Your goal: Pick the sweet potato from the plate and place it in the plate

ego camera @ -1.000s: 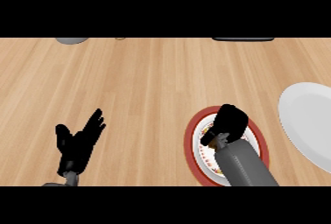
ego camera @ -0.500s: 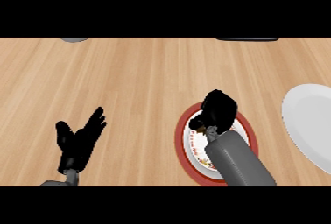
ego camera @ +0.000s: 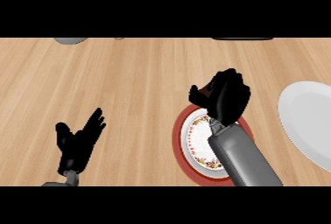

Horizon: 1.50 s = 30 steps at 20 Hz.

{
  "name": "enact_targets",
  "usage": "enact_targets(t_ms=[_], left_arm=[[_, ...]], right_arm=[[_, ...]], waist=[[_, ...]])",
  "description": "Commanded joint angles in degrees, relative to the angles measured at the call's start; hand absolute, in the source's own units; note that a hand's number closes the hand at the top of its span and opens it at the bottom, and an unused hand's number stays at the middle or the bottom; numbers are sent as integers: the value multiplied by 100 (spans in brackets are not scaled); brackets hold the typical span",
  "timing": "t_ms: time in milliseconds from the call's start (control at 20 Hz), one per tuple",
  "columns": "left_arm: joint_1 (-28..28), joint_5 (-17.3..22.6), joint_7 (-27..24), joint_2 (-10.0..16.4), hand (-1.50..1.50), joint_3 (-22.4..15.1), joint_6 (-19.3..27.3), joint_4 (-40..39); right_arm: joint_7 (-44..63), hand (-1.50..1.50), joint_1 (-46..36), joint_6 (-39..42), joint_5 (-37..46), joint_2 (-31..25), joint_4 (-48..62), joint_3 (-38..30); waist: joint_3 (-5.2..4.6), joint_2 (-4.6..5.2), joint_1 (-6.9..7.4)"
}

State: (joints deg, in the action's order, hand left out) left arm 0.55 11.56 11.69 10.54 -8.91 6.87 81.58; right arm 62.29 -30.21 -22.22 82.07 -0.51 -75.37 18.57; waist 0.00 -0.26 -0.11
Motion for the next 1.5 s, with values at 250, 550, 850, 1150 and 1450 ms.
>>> enact_targets(t_ms=[250,550,850,1150,1450], left_arm=[[132,84,-144,67,0,140,-127,-54],[-37,-66,-35,-113,0,66,60,-92],[-137,-102,78,-66,0,88,-21,-133],[-231,-133,178,-138,0,138,-27,-86],[141,-201,-192,-206,0,74,-155,-118]], right_arm=[[865,150,923,-1695,727,49,-1097,-818],[-318,150,1673,-2609,314,-270,-1262,-1862],[-952,150,1740,-3500,-430,-1025,-494,-2889],[-2169,150,1954,-3801,-2516,-2109,210,-3230],[-3898,150,1641,-4160,-4502,-2930,1646,-3411]], waist=[[3,-2,-83],[4,31,-56],[9,55,8],[7,38,14],[16,55,78]])
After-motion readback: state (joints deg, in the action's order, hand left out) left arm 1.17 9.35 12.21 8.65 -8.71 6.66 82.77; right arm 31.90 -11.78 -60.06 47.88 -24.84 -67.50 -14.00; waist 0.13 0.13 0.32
